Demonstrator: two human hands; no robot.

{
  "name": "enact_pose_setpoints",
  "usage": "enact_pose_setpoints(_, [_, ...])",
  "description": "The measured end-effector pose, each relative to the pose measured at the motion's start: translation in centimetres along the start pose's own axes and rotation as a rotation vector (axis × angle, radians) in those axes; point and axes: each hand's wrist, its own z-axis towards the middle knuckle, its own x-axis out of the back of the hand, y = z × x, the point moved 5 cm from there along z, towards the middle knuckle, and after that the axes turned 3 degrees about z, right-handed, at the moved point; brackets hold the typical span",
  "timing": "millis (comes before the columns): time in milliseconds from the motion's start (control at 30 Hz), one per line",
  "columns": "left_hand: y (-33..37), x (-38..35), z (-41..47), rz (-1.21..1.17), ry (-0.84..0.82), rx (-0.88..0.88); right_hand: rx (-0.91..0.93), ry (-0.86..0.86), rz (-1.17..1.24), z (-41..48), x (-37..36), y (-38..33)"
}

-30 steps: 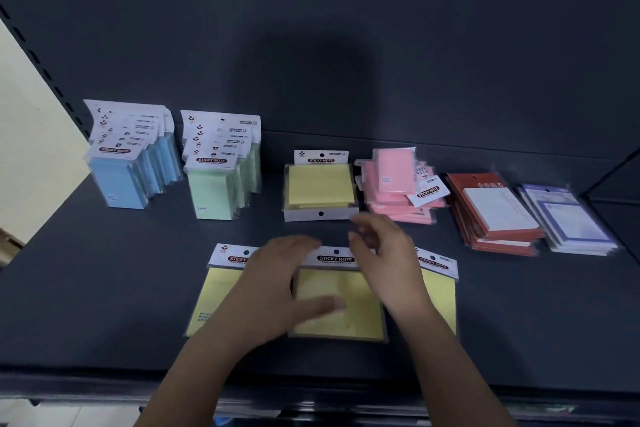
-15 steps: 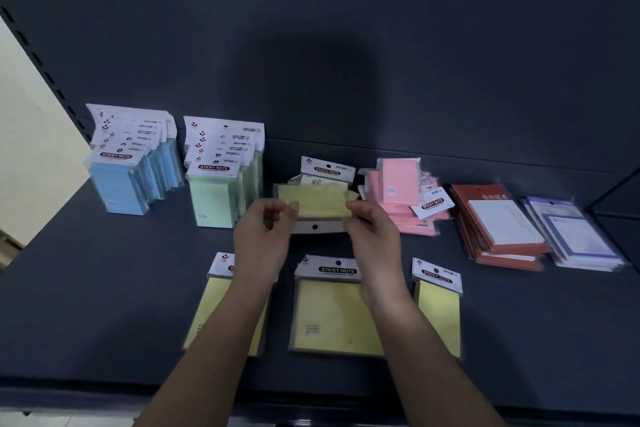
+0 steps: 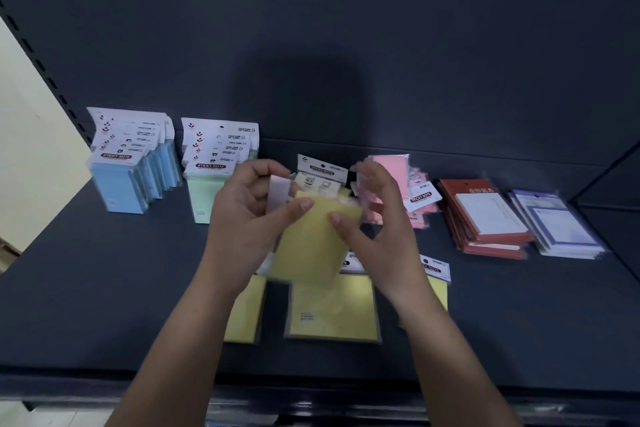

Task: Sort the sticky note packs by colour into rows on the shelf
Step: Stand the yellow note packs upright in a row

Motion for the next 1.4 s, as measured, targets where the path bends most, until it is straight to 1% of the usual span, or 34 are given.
enact_pose_setpoints(33, [0.1,-0.3,-0.3,-0.019,-0.028,0.019,0.024,-0.045,0.020,-0.1,0.2,-0.6])
enact_pose_setpoints(100, [0.0,-0.8,-0.8,-0.035,-0.059,0.058,-0.010,-0.119,0.113,-0.4,0.2,-1.2])
enact_pose_setpoints(167, [-0.4,-1.2,-1.4,-0.012,-0.081,0.132,-0.084,-0.102,0.201,-0.9,0.5,-0.8])
enact_pose_setpoints(200, [-0.8,-1.3,-1.7,0.005,-0.097,0.191,-0.115,-0.075,0.198,-1.2,0.7,-0.6])
enact_pose_setpoints(267, [-1.7,-1.3,-2.2,0.084,-0.166,0.332,-0.182,0.006,0.203,-2.2,1.0,0.1])
enact_pose_setpoints(333, [-2.8,-1.1,-2.8,0.197,-0.266,0.456,-0.270,0.174,0.303,-3.2,1.8,1.3])
enact_pose_setpoints(367, [-3.3,-1.0,-3.1,0.207,-0.292,0.497,-0.316,0.277,0.375,-3.7,2.3,1.9])
enact_pose_setpoints(433, [-4.0,-0.8,-3.3,0.114,-0.251,0.532,-0.373,0.447,0.467,-4.7,3.2,2.9])
enact_pose_setpoints(467, [-4.5,-0.7,-3.3,0.046,-0.182,0.538,-0.381,0.481,0.461,-5.1,3.4,3.1])
enact_pose_setpoints(500, [-4.8,-0.6,-3.3,-0.011,-0.090,0.536,-0.370,0.477,0.407,-5.4,3.6,3.2])
enact_pose_setpoints(567, [-5.6,-0.1,-3.1,-0.030,0.093,0.494,-0.301,0.391,0.182,-5.8,3.7,3.2])
enact_pose_setpoints(600, [-6.1,0.0,-3.0,0.013,0.147,0.463,-0.268,0.324,0.059,-6.0,3.5,3.2])
enact_pose_setpoints(633, [-6.5,0.0,-3.0,0.086,0.168,0.432,-0.239,0.264,-0.066,-6.2,3.2,3.2])
enact_pose_setpoints(700, [-7.0,-0.3,-3.0,0.303,0.110,0.383,-0.200,0.152,-0.281,-6.4,2.8,3.4])
enact_pose_setpoints(767, [-7.2,-1.0,-3.3,0.495,0.007,0.339,-0.187,0.029,-0.417,-6.5,2.2,3.6])
enact_pose_setpoints(867, [-7.4,-1.2,-3.7,0.668,-0.049,0.273,-0.184,-0.121,-0.657,-6.4,1.8,4.2])
enact_pose_setpoints(900, [-7.4,-1.2,-3.8,0.736,-0.064,0.246,-0.169,-0.127,-0.710,-6.4,1.7,4.3])
enact_pose_setpoints(1000, [-7.8,-1.1,-3.8,0.884,-0.120,0.233,-0.138,-0.089,-0.735,-6.0,1.7,4.0])
enact_pose_setpoints(1133, [-8.3,-1.1,-3.9,0.896,-0.175,0.233,-0.197,-0.171,-0.824,-5.4,1.4,4.3])
enact_pose_setpoints(1167, [-8.4,-1.0,-3.7,0.884,-0.170,0.213,-0.183,-0.156,-0.874,-5.1,1.3,4.2])
enact_pose_setpoints(1267, [-8.3,-1.0,-2.8,0.861,-0.114,0.151,-0.053,-0.067,-1.008,-3.4,0.8,3.4])
enact_pose_setpoints(1333, [-7.9,-1.2,-1.8,0.830,-0.071,0.132,-0.063,-0.131,-0.910,-1.8,-0.4,3.2])
enact_pose_setpoints(1400, [-7.7,-1.5,-0.5,0.792,-0.052,0.123,-0.168,-0.194,-0.650,-0.3,-1.4,3.9])
